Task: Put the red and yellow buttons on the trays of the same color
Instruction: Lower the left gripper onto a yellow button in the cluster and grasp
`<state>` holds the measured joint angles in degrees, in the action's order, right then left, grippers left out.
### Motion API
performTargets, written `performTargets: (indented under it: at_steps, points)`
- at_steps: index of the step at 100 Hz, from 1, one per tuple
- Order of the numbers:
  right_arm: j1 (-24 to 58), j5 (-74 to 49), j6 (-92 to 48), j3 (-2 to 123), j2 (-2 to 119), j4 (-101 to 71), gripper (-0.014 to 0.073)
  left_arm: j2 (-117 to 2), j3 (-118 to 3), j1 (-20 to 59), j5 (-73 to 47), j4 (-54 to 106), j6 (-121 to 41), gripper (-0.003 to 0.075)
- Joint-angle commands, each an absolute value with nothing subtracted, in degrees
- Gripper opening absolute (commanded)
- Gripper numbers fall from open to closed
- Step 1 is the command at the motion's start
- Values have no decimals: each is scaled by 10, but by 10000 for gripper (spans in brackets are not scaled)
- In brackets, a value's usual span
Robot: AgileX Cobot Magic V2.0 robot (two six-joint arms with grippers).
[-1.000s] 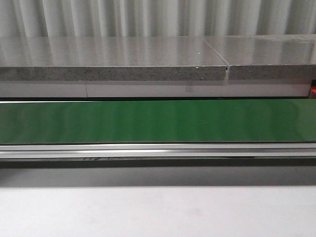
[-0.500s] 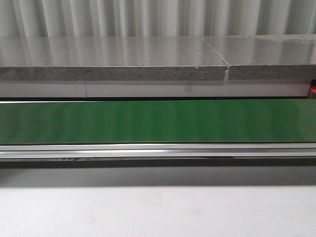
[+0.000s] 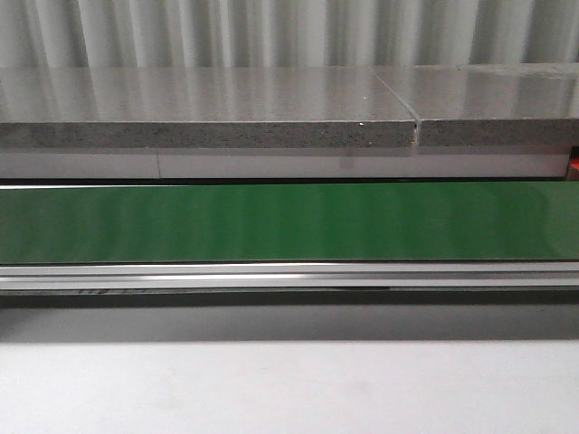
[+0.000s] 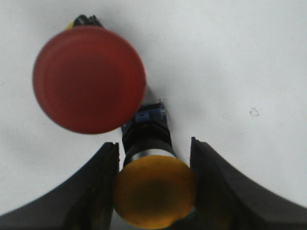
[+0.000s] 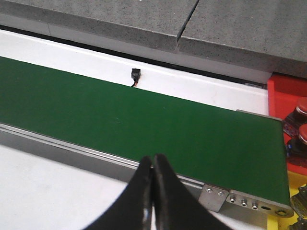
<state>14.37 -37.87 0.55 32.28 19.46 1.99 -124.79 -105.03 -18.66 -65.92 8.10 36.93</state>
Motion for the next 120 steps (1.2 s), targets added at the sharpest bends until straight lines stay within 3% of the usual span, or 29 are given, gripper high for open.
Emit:
performTargets:
  at_steps: [1, 56, 94, 120]
  points:
    - [144, -340, 0, 338, 200, 26, -66, -1210, -1067, -186, -649, 89, 354, 137]
    - [144, -340, 0, 338, 200, 26, -66, -1093, -1063, -178, -701, 46, 120, 135]
    - [144, -340, 0, 338, 200, 26, -66, -934, -888, -131, -646, 41, 63, 135]
    - [144, -340, 0, 338, 200, 26, -66, -916, -828, -95, -650, 43, 62, 135]
